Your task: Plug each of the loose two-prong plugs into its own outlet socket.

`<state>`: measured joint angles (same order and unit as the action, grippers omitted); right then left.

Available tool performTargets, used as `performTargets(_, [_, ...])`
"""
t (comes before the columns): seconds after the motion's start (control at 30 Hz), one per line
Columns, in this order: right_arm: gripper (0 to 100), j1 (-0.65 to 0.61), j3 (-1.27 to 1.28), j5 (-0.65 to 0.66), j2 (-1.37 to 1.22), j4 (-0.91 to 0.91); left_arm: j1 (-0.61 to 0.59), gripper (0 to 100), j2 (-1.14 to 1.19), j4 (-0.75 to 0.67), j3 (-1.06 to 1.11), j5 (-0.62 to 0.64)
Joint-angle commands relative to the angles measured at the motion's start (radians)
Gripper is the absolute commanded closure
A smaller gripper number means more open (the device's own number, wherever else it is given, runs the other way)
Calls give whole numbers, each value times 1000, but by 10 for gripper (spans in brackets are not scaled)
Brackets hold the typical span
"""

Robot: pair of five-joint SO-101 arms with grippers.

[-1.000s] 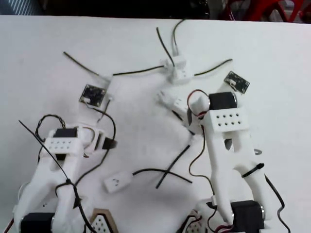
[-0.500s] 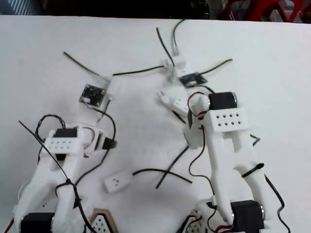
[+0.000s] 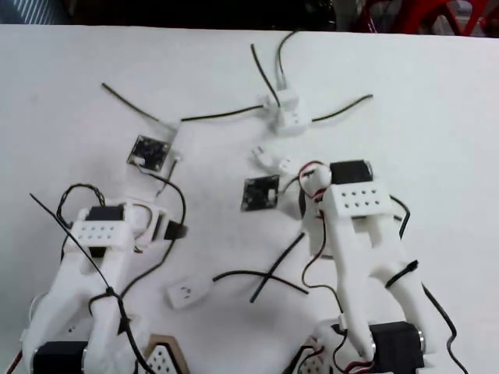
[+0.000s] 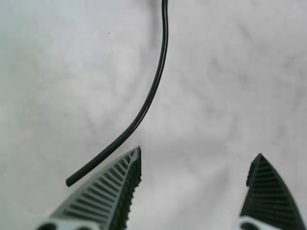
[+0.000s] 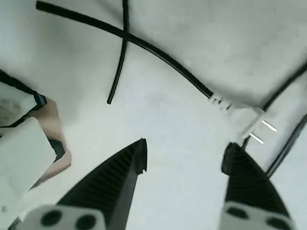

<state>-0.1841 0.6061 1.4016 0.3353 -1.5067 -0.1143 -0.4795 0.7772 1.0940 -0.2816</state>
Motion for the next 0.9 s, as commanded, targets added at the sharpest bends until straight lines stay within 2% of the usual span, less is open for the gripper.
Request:
performTargets(0.0, [688,27,95,75,28,168,-10,657,-48,-18,0,3])
performTargets(0.23, [723,22,242,155,27,381,-10,657,-48,-18,0,3])
performTargets(0.47, [722,27,356,158,27,584,-10,657,-48,-18,0,3])
performTargets(0.67, [725,27,365,157,2,619,-10,657,-48,-18,0,3])
performTargets(0.87, [807,47,304,157,-125,624,-10,657,-48,-17,0,3])
